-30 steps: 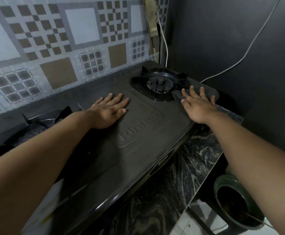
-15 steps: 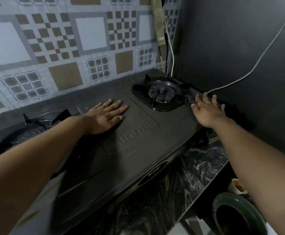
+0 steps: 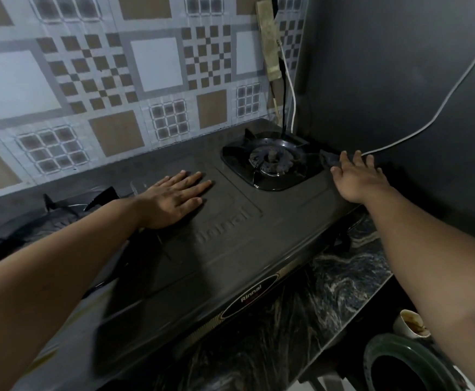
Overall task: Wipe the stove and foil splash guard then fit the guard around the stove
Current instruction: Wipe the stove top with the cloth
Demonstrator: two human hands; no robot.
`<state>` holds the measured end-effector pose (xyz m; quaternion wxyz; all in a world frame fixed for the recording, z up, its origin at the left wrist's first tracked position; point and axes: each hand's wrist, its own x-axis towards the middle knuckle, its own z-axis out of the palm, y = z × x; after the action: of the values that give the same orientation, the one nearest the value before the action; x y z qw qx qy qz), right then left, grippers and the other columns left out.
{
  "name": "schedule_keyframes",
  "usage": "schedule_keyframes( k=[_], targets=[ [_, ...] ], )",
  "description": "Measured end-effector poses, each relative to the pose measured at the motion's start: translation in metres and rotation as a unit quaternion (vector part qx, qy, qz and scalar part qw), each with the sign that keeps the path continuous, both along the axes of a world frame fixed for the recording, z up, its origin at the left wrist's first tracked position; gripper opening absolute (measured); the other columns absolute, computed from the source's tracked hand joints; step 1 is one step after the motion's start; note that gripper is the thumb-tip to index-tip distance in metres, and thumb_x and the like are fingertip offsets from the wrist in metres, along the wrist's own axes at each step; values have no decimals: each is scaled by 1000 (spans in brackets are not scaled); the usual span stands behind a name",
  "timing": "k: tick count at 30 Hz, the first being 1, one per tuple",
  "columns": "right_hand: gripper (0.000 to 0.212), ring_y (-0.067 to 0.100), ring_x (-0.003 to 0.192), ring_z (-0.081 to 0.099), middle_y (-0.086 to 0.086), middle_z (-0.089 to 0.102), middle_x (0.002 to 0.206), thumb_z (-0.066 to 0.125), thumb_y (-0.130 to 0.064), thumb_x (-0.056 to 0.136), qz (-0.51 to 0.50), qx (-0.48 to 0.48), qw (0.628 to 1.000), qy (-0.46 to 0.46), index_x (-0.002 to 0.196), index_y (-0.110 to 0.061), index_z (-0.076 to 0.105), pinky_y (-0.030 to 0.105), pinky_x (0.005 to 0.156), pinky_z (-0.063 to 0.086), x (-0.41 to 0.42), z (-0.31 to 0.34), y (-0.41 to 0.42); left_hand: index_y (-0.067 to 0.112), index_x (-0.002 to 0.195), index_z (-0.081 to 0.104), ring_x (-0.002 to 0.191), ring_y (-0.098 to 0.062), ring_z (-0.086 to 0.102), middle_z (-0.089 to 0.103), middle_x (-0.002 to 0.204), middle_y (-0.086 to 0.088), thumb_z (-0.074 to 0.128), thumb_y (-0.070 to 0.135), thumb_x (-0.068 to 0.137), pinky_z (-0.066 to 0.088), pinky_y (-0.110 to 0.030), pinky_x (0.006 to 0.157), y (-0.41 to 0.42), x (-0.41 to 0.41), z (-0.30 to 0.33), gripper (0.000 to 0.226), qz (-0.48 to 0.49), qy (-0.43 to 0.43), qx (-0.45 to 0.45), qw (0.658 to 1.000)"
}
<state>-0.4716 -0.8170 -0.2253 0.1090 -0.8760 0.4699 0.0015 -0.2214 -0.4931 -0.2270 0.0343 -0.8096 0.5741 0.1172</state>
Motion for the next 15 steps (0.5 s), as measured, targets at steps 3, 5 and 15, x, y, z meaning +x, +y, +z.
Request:
schedule_keyframes(
  k=[3, 5, 15],
  targets=[
    [62, 31, 150, -9, 6, -10, 164, 17, -48, 103, -25, 5, 1000, -11, 157, -21, 2, 50, 120, 4, -1, -3, 9, 49, 151, -10, 150, -15, -18, -17, 164, 12, 2, 65, 93, -10, -36, 119, 1, -2, 1, 61, 5, -5, 7, 1000],
    [61, 32, 150, -10, 6, -11, 164, 17, -47, 103, -33, 9, 999, -13, 157, -22, 2, 50, 120, 4, -2, -4, 17, 47, 153, -9, 150, -16, -17, -17, 164, 11, 7, 59, 98, -9, -38, 121, 2, -3, 3, 58, 4, -1, 6, 1000],
    [59, 31, 150, -8, 3, -7, 165, 17, -46, 102, -1, -4, 1000, -16, 157, -25, 8, 51, 119, 3, 4, -10, 107, 41, 156, -5, 152, -22, -13, -13, 166, 6, 10, 55, 102, -4, -44, 123, 2, -1, 4, 57, 1, 0, 11, 1000]
  ],
)
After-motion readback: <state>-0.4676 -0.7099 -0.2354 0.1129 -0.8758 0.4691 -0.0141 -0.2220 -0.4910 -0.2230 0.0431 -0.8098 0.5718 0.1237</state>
